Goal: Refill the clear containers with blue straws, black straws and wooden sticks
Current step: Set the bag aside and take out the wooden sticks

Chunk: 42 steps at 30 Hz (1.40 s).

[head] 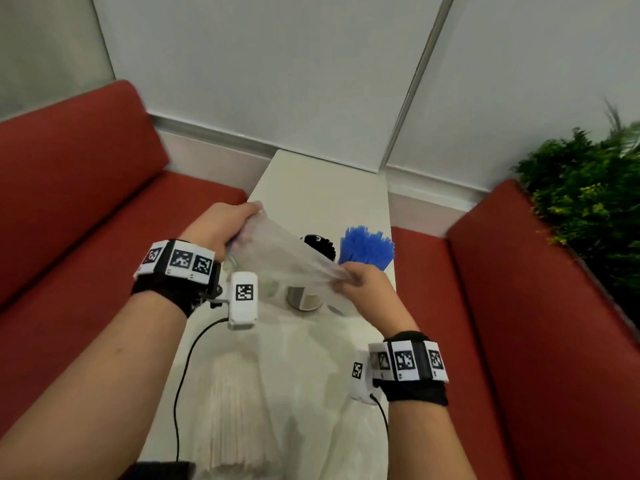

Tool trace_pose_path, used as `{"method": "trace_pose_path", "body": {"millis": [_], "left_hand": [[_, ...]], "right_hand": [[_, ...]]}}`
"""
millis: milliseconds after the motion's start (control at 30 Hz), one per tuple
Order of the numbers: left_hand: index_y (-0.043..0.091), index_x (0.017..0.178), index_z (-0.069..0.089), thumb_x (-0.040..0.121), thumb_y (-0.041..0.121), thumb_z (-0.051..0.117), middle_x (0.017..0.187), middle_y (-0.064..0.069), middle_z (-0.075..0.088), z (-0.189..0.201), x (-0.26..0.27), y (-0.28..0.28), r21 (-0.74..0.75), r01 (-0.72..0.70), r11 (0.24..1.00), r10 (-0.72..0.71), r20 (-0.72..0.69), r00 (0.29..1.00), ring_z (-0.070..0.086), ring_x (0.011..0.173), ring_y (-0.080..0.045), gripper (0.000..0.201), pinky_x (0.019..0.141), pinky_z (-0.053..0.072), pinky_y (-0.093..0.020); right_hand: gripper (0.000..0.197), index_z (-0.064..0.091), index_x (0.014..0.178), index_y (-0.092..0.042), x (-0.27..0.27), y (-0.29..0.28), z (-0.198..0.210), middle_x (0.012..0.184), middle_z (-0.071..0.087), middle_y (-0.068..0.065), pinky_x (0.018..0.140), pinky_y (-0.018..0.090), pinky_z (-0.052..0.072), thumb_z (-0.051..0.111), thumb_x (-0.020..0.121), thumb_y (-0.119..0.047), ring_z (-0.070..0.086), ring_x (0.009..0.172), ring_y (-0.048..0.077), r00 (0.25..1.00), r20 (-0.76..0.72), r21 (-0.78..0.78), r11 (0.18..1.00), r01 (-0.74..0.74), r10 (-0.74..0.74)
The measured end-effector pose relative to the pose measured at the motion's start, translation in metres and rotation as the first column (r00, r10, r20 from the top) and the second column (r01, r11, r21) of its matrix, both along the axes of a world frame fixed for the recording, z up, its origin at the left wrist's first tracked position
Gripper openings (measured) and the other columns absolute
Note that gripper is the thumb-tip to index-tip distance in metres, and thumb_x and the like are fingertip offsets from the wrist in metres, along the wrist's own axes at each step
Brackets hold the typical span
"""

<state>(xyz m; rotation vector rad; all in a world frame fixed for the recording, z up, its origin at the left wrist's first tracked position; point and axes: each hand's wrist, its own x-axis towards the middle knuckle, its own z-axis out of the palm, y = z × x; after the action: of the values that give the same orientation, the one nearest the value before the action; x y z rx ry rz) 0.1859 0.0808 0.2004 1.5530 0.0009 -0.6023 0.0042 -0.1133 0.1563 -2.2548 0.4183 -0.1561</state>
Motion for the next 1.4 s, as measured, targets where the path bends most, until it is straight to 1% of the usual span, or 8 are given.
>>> {"method": "trace_pose_path", "body": {"millis": [167,300,567,800,967,1067,1233,1400], "left_hand": [[0.02,0.084,0.068,0.1,0.048,0.044,0.08,0.005,0.068,0.017,0.008,0.014,-0.477,0.132,0.869,-0.154,-0.007,0.988,0.066,0.076,-0.006,0.04,0.082,0.052,-0.02],[0.014,0.13,0.059,0.079,0.059,0.068,0.13,-0.006,0.064,0.019,-0.005,0.011,-0.306,0.516,0.8,-0.437,0.292,0.851,0.057,0.125,-0.02,0.068,0.108,0.039,-0.039],[0.022,0.084,0.074,0.093,0.044,0.061,0.055,-0.002,0.061,0.029,0.007,0.003,-0.268,0.209,0.941,-0.068,0.453,0.889,0.055,0.038,-0.016,0.028,0.04,0.045,-0.024],[0.018,0.085,0.073,0.096,0.047,0.055,0.054,-0.003,0.061,0.027,0.001,-0.005,-0.358,0.138,0.924,0.011,0.384,0.923,0.05,0.038,-0.014,0.036,0.038,0.037,-0.02],[0.005,0.114,0.066,0.102,0.037,0.047,0.097,-0.01,0.075,0.039,-0.002,-0.021,-0.674,-0.038,0.738,-0.086,-0.148,0.985,0.074,0.085,-0.019,0.039,0.085,0.059,-0.032],[0.005,0.139,0.049,0.099,0.052,0.041,0.123,-0.015,0.067,0.039,-0.006,-0.022,-0.717,0.077,0.693,-0.235,-0.125,0.964,0.066,0.113,-0.027,0.062,0.093,0.054,-0.039],[0.02,0.131,0.057,0.082,0.059,0.064,0.126,-0.003,0.067,0.023,-0.032,-0.028,-0.316,0.613,0.725,-0.554,0.263,0.79,0.064,0.116,-0.023,0.063,0.089,0.056,-0.036],[0.008,0.103,0.068,0.083,0.008,0.066,0.099,-0.013,0.071,-0.01,-0.047,-0.053,0.138,0.24,0.961,-0.277,0.44,0.854,0.068,0.096,-0.031,0.02,0.086,0.056,-0.049]], "right_hand": [[0.029,0.072,0.098,-0.023,-0.009,-0.016,0.021,0.086,0.074,-0.012,0.067,0.013,0.048,0.057,0.088,0.001,0.066,0.078,0.0,0.907,0.335,0.259,0.95,0.173,-0.256],[0.012,0.065,0.1,-0.023,-0.002,-0.021,0.034,0.081,0.076,-0.011,0.064,0.017,0.053,0.067,0.095,-0.013,0.071,0.073,0.003,0.742,0.463,0.407,0.86,0.308,-0.485],[0.022,0.067,0.07,-0.029,-0.006,-0.034,0.05,0.053,0.063,-0.018,0.044,0.01,0.036,0.078,0.089,-0.026,0.046,0.039,-0.001,0.637,0.553,0.233,0.834,0.501,-0.537],[0.048,0.061,0.089,-0.006,-0.011,-0.023,0.041,0.054,0.058,-0.019,0.048,0.007,0.039,0.056,0.1,-0.053,0.052,0.047,-0.007,0.348,0.576,0.497,0.655,0.569,-0.739],[0.064,0.071,0.122,-0.017,-0.02,0.001,0.004,0.119,0.074,0.01,0.09,0.038,0.059,0.045,0.095,-0.068,0.071,0.11,0.026,0.882,0.288,0.641,0.759,0.111,-0.373],[0.032,0.078,0.088,-0.012,-0.016,0.008,-0.008,0.088,0.075,0.007,0.072,0.033,0.055,0.063,0.099,-0.039,0.068,0.08,0.026,0.832,0.243,0.695,0.688,0.209,-0.498],[0.036,0.063,0.08,-0.015,-0.004,-0.007,0.003,0.052,0.057,-0.008,0.04,0.021,0.04,0.05,0.107,-0.036,0.05,0.042,0.007,0.525,0.34,0.722,0.574,0.387,-0.781],[0.038,0.065,0.083,-0.017,-0.001,-0.014,0.01,0.053,0.055,-0.012,0.047,0.02,0.043,0.047,0.108,-0.038,0.05,0.047,0.003,0.512,0.425,0.625,0.651,0.429,-0.746]]}}
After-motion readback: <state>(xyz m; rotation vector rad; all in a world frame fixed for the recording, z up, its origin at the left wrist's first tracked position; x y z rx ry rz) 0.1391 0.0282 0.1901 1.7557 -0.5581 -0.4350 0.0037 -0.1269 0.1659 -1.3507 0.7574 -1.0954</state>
